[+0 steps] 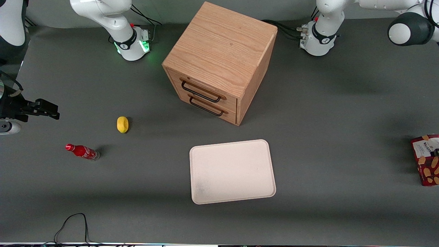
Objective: Place red cookie box on tray
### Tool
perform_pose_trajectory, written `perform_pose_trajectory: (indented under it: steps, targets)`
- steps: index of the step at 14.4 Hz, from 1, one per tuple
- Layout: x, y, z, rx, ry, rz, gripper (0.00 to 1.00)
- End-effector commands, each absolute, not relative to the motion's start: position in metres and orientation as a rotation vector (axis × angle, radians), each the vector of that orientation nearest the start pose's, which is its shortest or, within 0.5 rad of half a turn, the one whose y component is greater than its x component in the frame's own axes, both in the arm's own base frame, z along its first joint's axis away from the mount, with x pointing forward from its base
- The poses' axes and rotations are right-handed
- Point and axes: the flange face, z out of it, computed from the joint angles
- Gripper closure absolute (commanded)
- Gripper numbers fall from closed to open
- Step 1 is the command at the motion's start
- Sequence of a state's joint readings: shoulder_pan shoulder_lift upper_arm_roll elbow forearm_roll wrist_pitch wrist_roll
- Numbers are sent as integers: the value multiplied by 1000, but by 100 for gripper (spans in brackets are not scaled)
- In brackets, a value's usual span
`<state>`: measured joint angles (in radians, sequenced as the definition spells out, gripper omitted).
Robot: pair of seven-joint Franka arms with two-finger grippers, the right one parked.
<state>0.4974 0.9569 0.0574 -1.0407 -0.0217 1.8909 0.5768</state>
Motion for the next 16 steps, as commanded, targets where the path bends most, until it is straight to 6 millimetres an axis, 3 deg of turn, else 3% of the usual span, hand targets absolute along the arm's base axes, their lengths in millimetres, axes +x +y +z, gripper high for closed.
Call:
perform_pose_trajectory:
  steps: [1, 4, 8, 10, 12, 14, 16]
  targets:
    - [655, 392, 267, -3176, 83, 182, 100]
    - [645, 391, 302, -3192, 76, 258, 100]
    - [632, 360, 403, -3184, 92, 343, 100]
    - [614, 343, 464, -3178, 40, 361, 100]
    - [593, 330, 511, -3179, 2, 408, 100]
    - [581, 312, 541, -3180, -16, 428, 100]
    - [574, 294, 555, -3165, -67, 443, 100]
